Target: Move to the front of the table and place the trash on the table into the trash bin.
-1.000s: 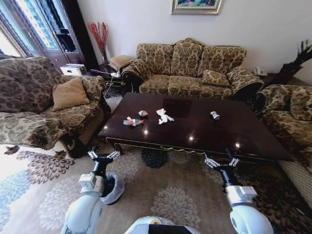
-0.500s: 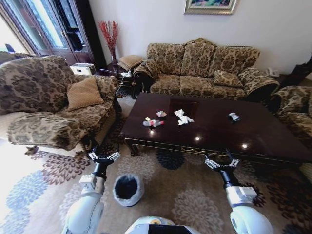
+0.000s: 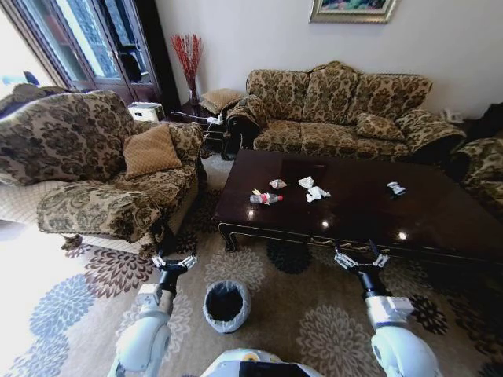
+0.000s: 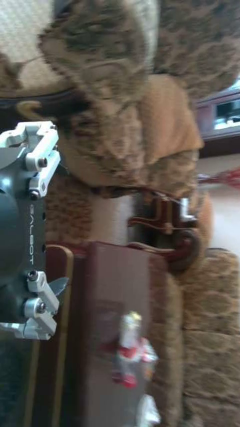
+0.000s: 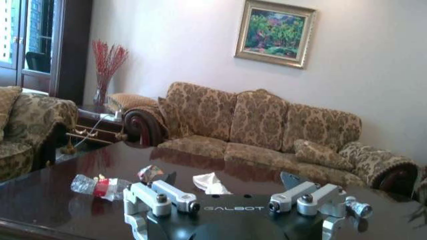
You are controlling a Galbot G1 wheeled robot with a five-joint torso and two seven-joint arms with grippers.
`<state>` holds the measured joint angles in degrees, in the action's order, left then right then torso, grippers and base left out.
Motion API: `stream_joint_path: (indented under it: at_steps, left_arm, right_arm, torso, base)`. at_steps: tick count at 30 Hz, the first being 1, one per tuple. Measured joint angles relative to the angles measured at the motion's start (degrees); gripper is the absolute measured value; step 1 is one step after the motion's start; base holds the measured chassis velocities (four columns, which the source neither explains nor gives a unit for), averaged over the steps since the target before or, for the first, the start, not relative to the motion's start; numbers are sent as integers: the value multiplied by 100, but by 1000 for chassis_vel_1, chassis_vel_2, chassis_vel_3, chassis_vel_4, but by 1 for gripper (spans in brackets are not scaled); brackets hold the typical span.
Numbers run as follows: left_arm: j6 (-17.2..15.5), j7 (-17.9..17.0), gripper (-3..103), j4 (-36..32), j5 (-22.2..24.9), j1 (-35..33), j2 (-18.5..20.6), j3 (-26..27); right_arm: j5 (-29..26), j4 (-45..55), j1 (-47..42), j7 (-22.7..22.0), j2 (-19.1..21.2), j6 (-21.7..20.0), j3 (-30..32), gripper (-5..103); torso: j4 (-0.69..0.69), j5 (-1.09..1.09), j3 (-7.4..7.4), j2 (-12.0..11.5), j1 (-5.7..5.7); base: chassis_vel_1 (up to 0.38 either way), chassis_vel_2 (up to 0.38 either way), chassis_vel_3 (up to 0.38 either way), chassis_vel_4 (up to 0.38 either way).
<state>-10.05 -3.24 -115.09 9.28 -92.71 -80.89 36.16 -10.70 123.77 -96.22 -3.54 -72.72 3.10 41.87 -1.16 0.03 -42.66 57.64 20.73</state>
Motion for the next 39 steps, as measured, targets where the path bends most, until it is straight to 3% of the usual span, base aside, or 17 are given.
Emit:
stream_joint_path:
  at_steps: [1, 4, 5, 9, 14, 22, 29, 39]
  left_arm:
    - [0, 0, 100, 0, 0, 0, 0, 0]
    - [52, 131, 100, 1265, -42, 374, 35, -84]
    - [52, 131, 100, 1265, -42, 374, 35, -84]
    - [115, 452, 100, 2681, -212, 703, -33, -280]
    - [209, 546, 100, 3256, -321, 920, -97, -353]
    - [366, 628, 100, 5080, -547, 2010, -284, -317]
    - [390, 770, 100, 6025, -650, 2801, -286, -328]
    - [376, 1058, 100, 6499, -1048, 3199, -260, -375]
  right_arm:
    - [0, 0, 0, 0, 0, 0, 0, 100]
    - [-26, -23, 62, -7, 32, 1, -4, 100]
    - [-26, -23, 62, -7, 32, 1, -4, 100]
    - [-60, -64, 106, -24, 61, 6, -2, 100]
    - [-77, -72, 102, -47, 61, 35, 8, 100]
    - [-334, -221, -18, -87, 14, 127, -31, 100]
    - [-374, -298, -233, -129, -15, 267, 19, 100]
    - [-373, -415, -220, -232, -59, 333, 48, 100]
  torso:
    - [0, 0, 0, 0, 0]
    - [0, -11, 0, 0, 0]
    - [0, -11, 0, 0, 0]
    - [-3, -4, 0, 0, 0]
    - [-1, -2, 0, 0, 0]
    - [-2, -3, 0, 0, 0]
    - [-1, -4, 0, 0, 0]
    - [-1, -4, 0, 0, 0]
  base:
    - [-50, -26, 20, -4]
    - [0, 0, 0, 0]
    - [0, 0, 0, 0]
    - [5, 13, -4, -1]
    - [0, 0, 0, 0]
    - [0, 0, 0, 0]
    - [0, 0, 0, 0]
    - [0, 0, 0, 0]
